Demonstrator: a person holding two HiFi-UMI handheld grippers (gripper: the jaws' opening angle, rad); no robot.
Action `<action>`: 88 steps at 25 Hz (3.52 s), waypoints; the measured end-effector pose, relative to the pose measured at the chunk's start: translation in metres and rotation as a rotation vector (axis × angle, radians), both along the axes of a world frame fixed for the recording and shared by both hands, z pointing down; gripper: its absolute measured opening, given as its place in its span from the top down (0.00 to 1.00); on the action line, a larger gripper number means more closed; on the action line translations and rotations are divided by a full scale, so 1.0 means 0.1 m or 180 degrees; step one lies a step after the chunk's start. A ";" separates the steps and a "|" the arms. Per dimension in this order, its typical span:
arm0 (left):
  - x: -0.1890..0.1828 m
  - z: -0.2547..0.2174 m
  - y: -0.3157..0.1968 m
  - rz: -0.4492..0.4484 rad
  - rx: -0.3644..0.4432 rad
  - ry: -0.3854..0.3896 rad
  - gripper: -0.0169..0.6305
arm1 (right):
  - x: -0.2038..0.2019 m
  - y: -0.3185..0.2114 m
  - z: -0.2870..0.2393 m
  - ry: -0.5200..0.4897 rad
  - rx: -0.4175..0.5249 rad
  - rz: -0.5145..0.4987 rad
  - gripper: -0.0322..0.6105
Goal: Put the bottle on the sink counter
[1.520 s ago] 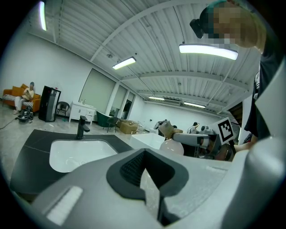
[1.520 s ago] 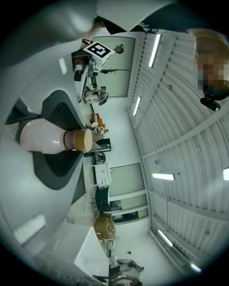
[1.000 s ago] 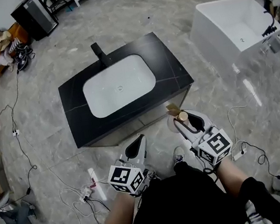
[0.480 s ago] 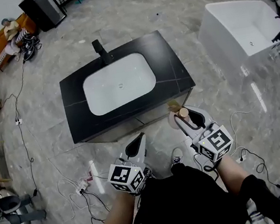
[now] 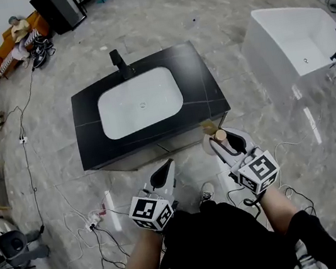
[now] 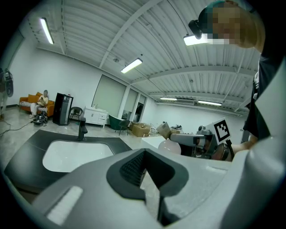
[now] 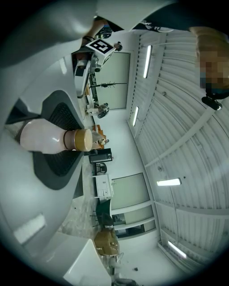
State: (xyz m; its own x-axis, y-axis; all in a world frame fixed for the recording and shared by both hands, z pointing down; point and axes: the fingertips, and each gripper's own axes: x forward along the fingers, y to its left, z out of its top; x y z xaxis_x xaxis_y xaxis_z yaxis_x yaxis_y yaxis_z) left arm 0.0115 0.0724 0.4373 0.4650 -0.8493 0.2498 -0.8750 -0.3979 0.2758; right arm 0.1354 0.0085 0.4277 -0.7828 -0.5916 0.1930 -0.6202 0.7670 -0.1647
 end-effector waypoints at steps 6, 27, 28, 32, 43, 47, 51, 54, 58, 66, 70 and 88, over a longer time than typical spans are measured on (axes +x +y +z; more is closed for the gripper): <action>0.02 0.00 -0.10 0.0017 -0.0022 -0.0033 0.97 | 0.06 -0.10 0.02 -0.0040 -0.0033 0.0060 0.69; -0.74 -0.13 -0.84 0.0447 0.0107 -0.0002 0.97 | -0.47 -0.77 -0.05 0.0008 0.0018 0.0673 0.69; -0.79 -0.14 -0.87 0.0468 0.0115 0.0005 0.97 | -0.51 -0.80 -0.06 0.0018 0.0024 0.0706 0.69; -0.97 -0.16 -0.98 0.0560 0.0157 0.0036 0.97 | -0.65 -0.87 -0.10 0.0048 0.0050 0.0823 0.69; -1.39 -0.05 -1.08 0.0761 0.0154 0.0092 0.97 | -1.03 -0.99 -0.03 0.0083 0.0043 0.1060 0.69; -1.50 -0.05 -1.09 0.0758 0.0168 0.0101 0.97 | -1.14 -1.04 -0.01 0.0113 0.0039 0.1052 0.69; -1.59 -0.07 -1.10 0.0713 0.0180 0.0109 0.97 | -1.21 -1.12 -0.04 0.0111 0.0041 0.1034 0.69; -1.59 -0.10 -1.12 0.0663 0.0197 0.0120 0.97 | -1.22 -1.17 -0.08 0.0114 0.0056 0.1000 0.69; -1.55 -0.13 -1.18 0.0602 0.0212 0.0112 0.97 | -1.20 -1.30 -0.10 0.0133 0.0062 0.0916 0.69; -1.34 -0.12 -1.47 0.0404 0.0195 0.0102 0.97 | -1.08 -1.70 -0.08 0.0121 0.0060 0.0710 0.69; -1.18 -0.10 -1.68 0.0338 0.0170 0.0083 0.97 | -0.97 -1.96 -0.03 0.0102 0.0037 0.0645 0.69; -0.67 0.09 -2.58 0.0093 0.0079 0.0044 0.97 | -0.65 -3.09 0.41 0.0175 0.0023 0.0330 0.69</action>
